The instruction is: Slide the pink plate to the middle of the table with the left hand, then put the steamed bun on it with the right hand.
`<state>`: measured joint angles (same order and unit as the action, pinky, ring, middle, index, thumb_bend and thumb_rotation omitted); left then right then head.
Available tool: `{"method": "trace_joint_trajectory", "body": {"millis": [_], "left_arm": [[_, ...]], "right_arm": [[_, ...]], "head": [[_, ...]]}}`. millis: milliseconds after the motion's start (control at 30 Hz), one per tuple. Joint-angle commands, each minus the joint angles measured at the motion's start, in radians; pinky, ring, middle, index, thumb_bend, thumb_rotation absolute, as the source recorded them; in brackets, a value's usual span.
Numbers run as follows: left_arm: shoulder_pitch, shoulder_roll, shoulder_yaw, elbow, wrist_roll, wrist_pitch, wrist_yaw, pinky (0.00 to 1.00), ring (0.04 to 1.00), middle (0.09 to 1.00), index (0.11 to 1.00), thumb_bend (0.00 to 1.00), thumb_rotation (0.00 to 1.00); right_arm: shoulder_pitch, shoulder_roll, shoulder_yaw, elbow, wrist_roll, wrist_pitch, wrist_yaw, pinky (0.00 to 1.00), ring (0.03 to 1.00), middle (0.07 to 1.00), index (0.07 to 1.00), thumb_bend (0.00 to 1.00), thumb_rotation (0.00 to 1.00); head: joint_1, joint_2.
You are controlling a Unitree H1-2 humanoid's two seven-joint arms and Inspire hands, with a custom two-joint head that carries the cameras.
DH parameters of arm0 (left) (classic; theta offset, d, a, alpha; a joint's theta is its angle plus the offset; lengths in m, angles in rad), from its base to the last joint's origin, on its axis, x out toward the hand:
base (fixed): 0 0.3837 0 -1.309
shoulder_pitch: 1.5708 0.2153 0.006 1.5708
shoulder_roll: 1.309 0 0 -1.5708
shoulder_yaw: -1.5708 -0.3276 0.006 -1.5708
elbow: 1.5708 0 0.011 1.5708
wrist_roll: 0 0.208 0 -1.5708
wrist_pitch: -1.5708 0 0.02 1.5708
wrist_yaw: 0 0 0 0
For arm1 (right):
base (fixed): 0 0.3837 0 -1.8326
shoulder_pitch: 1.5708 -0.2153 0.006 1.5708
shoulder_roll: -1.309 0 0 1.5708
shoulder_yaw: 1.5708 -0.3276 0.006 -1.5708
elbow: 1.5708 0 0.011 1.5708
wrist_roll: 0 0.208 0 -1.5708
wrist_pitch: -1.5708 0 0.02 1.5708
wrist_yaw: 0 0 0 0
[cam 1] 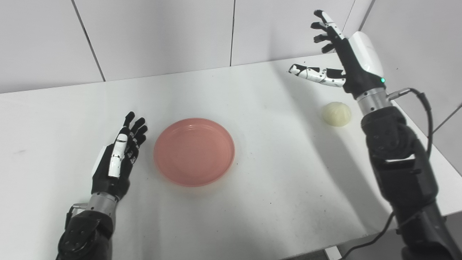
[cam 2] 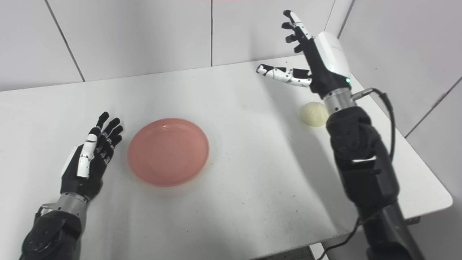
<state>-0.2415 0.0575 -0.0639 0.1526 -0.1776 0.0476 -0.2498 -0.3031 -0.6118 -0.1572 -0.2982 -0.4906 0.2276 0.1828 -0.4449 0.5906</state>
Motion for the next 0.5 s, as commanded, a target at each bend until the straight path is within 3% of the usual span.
{"method": "trace_joint_trajectory", "body": {"millis": [0,267,367,467], "left_arm": [[-0.004,0.013,0.011,0.012,-0.014,0.03,-0.007,1.0,0.971,0.96,0.983,0.38,1.0],[-0.006,0.025,0.023,0.017,-0.025,0.033,-0.022,1.0,0.974,0.963,0.987,0.39,1.0],[-0.008,0.031,0.029,0.022,-0.026,0.031,-0.027,0.99,0.969,0.962,0.985,0.39,1.0],[-0.01,0.036,0.035,0.026,-0.033,0.03,-0.035,0.98,0.965,0.959,0.983,0.38,1.0]], "right_arm": [[-0.022,-0.05,-0.012,-0.006,-0.008,0.039,0.027,0.64,0.76,0.874,0.918,0.86,0.55],[-0.02,-0.13,0.021,0.036,-0.069,0.149,0.109,0.68,0.806,0.858,0.895,0.91,0.49],[-0.029,-0.169,0.047,0.065,-0.079,0.174,0.16,0.76,0.861,0.892,0.892,0.92,0.43],[-0.036,-0.19,0.068,0.087,-0.089,0.21,0.198,0.78,0.875,0.9,0.89,0.92,0.39]], "head": [[-0.003,-0.001],[-0.016,0.005],[-0.021,0.007],[-0.029,0.008]]}}
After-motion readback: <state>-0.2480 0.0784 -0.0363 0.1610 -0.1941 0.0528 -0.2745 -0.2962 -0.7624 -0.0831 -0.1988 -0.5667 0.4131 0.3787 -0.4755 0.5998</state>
